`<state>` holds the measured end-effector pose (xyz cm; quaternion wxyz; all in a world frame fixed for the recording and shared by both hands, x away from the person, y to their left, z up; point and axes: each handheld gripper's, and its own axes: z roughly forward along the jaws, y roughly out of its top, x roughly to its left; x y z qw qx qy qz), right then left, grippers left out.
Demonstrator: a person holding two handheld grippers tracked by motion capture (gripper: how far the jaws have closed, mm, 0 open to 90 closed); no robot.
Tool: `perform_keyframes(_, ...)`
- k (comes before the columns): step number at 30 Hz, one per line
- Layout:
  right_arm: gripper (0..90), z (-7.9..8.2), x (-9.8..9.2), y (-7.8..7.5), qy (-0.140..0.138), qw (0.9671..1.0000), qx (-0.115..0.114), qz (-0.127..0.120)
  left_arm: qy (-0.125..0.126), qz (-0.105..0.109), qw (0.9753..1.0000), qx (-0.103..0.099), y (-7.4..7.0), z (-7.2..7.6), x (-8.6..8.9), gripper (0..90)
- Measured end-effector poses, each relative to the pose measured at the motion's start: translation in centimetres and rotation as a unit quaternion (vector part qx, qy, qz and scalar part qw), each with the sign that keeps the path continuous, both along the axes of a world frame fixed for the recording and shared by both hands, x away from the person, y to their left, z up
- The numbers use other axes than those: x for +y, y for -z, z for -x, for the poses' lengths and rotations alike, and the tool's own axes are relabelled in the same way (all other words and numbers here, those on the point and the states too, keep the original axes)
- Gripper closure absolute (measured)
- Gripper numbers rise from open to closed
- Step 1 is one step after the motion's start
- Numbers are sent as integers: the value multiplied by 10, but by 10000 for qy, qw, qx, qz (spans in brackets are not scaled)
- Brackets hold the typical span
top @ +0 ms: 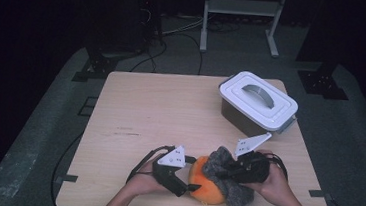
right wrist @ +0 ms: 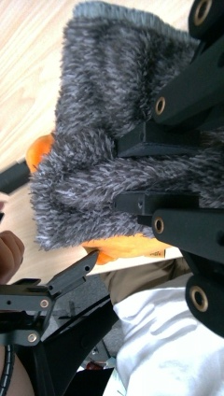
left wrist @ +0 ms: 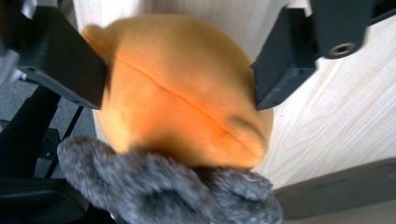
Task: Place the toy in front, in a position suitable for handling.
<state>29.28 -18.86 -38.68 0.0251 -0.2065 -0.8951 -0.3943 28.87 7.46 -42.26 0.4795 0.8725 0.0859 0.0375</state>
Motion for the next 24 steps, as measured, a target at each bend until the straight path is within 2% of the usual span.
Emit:
perform_keyframes(3,741,5,-1,3,-10,10000,18,-41,7,-36,10000,-10,1,1,-5,149)
perform_keyframes(6,741,6,-1,2,-10,10000,-6,21,-12,-30,10000,-62,1,2,-6,215)
perform_keyframes(11,741,4,9,-15,-104,9995,-235,168,-7,-68,9999,-118,1,3,-4,232)
perform_keyframes(15,741,1,22,-25,-201,9992,-324,122,41,-168,9995,-272,0,6,-5,234)
perform_keyframes(19,741,-3,27,-22,-283,9989,-314,189,3,-192,9995,-250,2,5,0,234)
perform_keyframes(24,740,-1,13,-12,-117,9997,-155,174,14,-196,9994,-273,4,5,2,234)
